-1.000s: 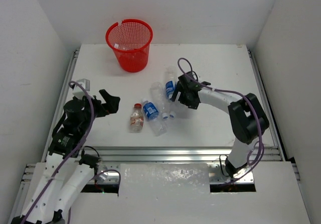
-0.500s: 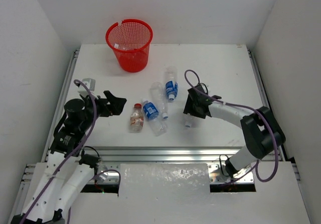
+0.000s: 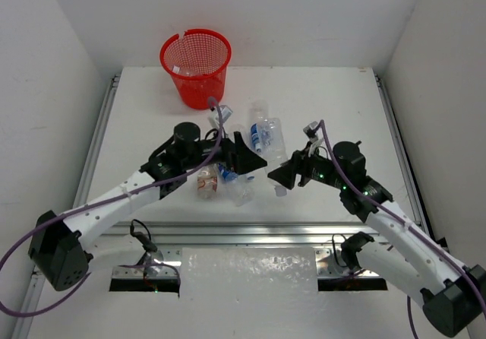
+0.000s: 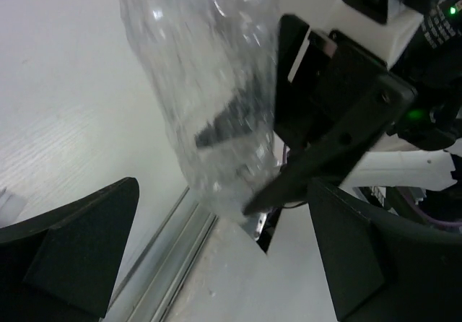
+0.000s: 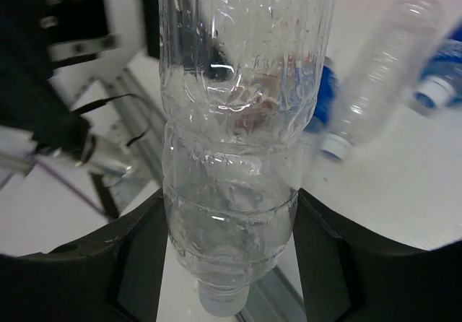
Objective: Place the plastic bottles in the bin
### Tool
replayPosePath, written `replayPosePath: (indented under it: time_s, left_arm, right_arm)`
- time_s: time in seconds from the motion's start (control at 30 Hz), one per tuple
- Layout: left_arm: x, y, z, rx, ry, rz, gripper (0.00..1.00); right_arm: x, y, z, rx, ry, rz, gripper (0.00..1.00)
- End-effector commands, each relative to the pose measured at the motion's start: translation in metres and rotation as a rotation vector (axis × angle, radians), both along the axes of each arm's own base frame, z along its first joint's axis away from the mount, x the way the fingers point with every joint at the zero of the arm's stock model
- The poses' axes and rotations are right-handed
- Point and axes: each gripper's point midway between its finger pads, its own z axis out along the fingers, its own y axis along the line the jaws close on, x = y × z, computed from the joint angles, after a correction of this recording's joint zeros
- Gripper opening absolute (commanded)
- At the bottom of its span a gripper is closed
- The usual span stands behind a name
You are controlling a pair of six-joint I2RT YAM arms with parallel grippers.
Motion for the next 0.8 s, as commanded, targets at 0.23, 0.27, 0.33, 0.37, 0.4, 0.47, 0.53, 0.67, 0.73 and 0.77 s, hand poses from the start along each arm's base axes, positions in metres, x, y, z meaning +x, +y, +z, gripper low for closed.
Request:
replayPosePath:
  time_s: [0.23,0.27,0.33,0.37,0.4,0.47,0.53,0.67,0.73,0.77]
  left_arm:
    - [-0.013,-0.053,0.088,-0.196,-0.259,-0.163,0.96]
    - [-0.011,-0.058,0.085,-0.182,-0.251,-0.174,0.81]
    - [-0.009,-0.063,0.088,-0.171,-0.259,-0.186,0.37]
    - [-0.007,-0.063,0.082,-0.143,-0.234,-0.177,0.04]
    - [-0.003,-0.062,0.081,-0.127,-0.232,-0.158,0.00]
    - [0.014,-0.053,0.086,-0.065,-0.237,-0.045,0.00]
    - [0.054,-0.024,0.090,0.071,-0.212,0.209,0.00]
    - [0.145,0.089,0.119,0.269,-0.203,0.799,0.00]
    - [0.193,0.163,0.128,0.292,-0.164,1.023,0.00]
    - [0.207,0.186,0.131,0.283,-0.153,1.083,0.00]
  right_arm:
    - [-0.059,0.029,0.072,0.191,-0.172,0.383,0.19]
    - [-0.058,0.030,0.074,0.197,-0.184,0.386,0.19]
    - [-0.057,0.029,0.075,0.199,-0.192,0.369,0.20]
    - [-0.054,0.027,0.073,0.191,-0.185,0.348,0.34]
    - [-0.050,0.025,0.069,0.179,-0.173,0.313,0.49]
    - [-0.032,0.013,0.056,0.131,-0.144,0.162,0.99]
    - [-0.007,-0.020,0.020,0.004,-0.023,-0.112,0.99]
    - [0.001,-0.103,-0.037,-0.226,0.209,-0.607,0.99]
    - [-0.006,-0.109,-0.046,-0.233,0.226,-0.623,0.99]
    - [-0.009,-0.106,-0.049,-0.208,0.208,-0.598,0.99]
